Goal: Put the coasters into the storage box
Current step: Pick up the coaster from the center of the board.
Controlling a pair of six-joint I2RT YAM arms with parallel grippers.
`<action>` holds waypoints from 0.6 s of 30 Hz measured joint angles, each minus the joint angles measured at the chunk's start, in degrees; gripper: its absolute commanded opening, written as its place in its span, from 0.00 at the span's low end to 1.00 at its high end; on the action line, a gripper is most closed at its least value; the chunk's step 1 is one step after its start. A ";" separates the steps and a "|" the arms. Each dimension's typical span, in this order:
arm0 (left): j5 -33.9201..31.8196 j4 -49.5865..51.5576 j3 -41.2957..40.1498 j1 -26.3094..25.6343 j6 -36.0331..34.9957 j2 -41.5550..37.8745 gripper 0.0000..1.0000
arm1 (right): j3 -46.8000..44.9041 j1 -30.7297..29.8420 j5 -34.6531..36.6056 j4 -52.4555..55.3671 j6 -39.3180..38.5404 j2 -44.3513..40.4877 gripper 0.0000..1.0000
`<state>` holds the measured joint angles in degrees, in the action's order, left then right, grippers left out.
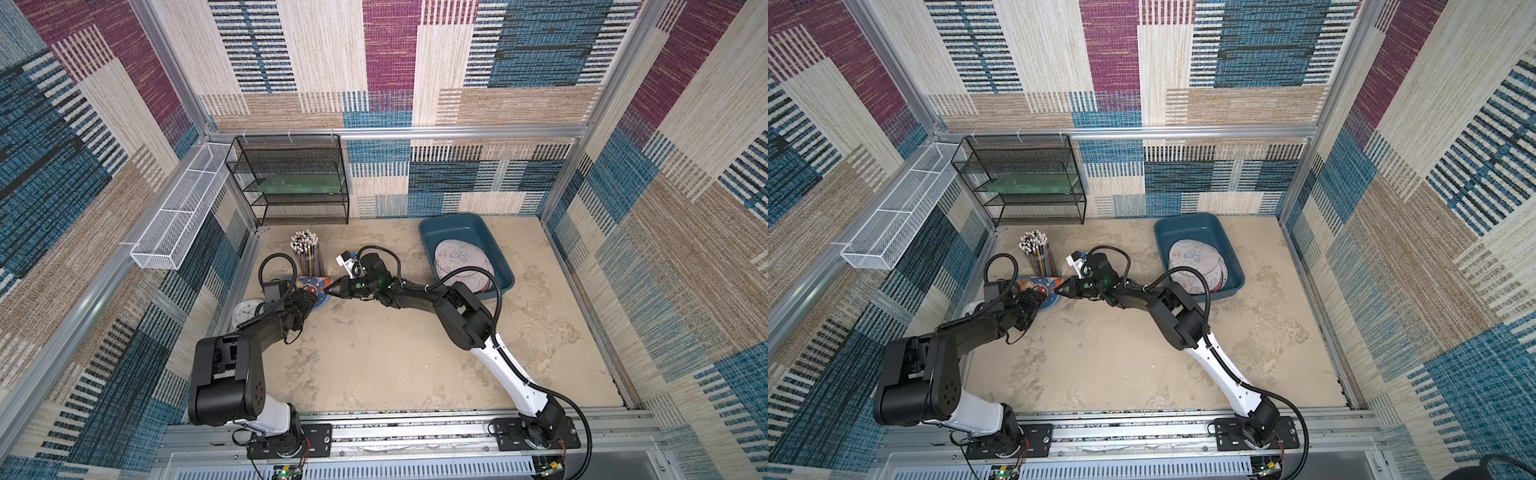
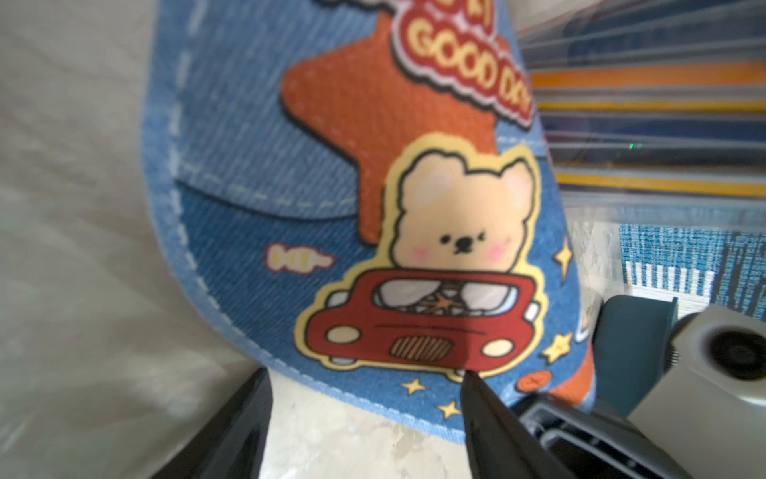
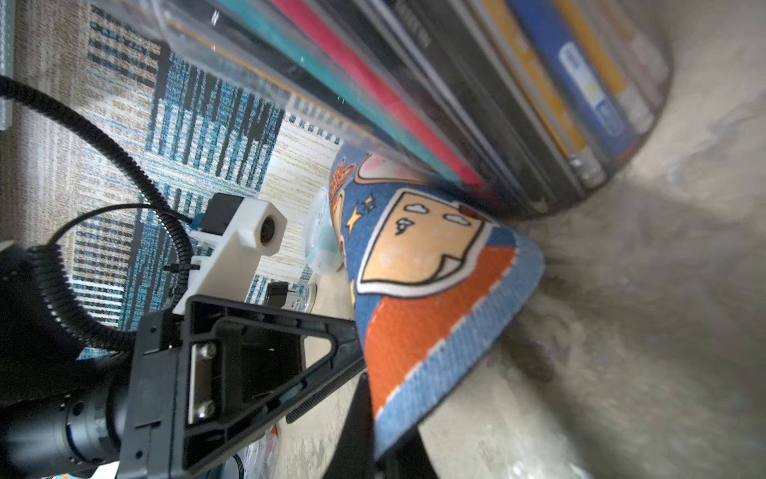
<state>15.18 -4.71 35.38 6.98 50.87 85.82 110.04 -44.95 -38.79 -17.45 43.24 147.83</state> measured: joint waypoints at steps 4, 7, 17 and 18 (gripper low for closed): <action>0.20 5.92 -0.02 -0.04 -0.55 -3.41 0.81 | -4.94 0.31 3.17 3.85 -4.31 -5.73 0.00; 0.15 9.27 -0.04 -0.15 -1.79 -7.41 0.87 | -7.45 1.11 6.12 7.06 -7.78 -10.21 0.00; 1.09 13.11 1.14 -0.57 -6.78 -17.64 0.99 | -14.27 5.60 12.33 15.30 -14.60 -22.29 0.00; 1.68 13.09 1.18 -0.63 -7.61 -18.40 0.99 | -14.80 6.19 12.41 15.93 -14.93 -23.50 0.00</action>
<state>16.86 8.38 36.56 6.35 43.27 67.42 95.24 -38.76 -26.37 -1.52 28.32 124.33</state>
